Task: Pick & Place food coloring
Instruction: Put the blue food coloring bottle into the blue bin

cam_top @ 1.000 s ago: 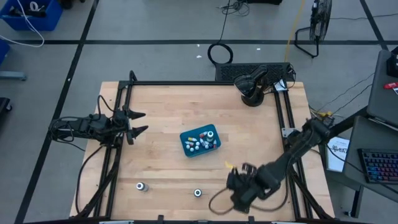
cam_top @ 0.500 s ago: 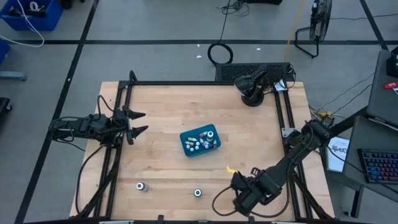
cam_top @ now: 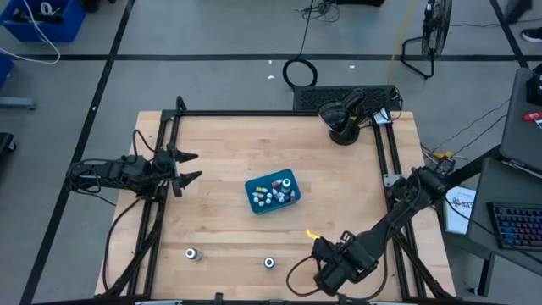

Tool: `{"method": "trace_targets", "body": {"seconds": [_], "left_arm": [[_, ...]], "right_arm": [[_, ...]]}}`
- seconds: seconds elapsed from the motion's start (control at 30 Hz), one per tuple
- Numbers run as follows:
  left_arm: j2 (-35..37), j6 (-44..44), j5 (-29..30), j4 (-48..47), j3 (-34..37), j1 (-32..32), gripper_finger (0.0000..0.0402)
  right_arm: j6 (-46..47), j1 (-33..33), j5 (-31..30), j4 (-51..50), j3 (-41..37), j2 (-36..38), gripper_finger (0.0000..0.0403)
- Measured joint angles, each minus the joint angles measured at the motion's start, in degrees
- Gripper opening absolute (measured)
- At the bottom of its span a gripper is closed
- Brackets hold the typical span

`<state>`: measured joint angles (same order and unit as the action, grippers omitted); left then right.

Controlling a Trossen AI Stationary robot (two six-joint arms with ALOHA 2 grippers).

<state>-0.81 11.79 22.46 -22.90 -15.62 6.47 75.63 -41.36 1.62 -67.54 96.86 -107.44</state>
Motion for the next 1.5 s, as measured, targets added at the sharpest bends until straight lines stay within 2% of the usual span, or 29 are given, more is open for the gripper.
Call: {"method": "trace_targets", "body": {"seconds": [0.37,0.7,1.17,1.27,1.37,1.5], "left_arm": [[-0.01,0.00,0.00,0.00,0.00,-0.01,0.0324],[-0.01,0.00,-0.02,-0.01,-0.01,0.01,0.0324],[0.01,0.00,-0.01,0.01,0.00,0.00,0.0324],[0.01,0.00,-0.02,0.00,-0.02,-0.01,0.0324],[-0.01,0.00,-0.02,0.00,0.00,0.01,0.0324],[-0.01,0.00,-0.02,0.01,-0.01,-0.01,0.0324]], "right_arm": [[-1.37,0.00,0.07,0.52,-0.10,-2.43,0.0173],[-1.28,0.31,4.14,11.48,-8.33,-2.34,0.0174],[-1.28,0.76,4.53,16.51,-12.42,-2.17,0.0174],[-1.28,0.87,4.57,16.40,-12.48,-2.23,0.0165],[-2.80,0.92,4.18,16.36,-12.48,-2.23,0.0140],[-5.91,0.83,-0.22,16.38,-12.51,-1.93,0.0133]]}}
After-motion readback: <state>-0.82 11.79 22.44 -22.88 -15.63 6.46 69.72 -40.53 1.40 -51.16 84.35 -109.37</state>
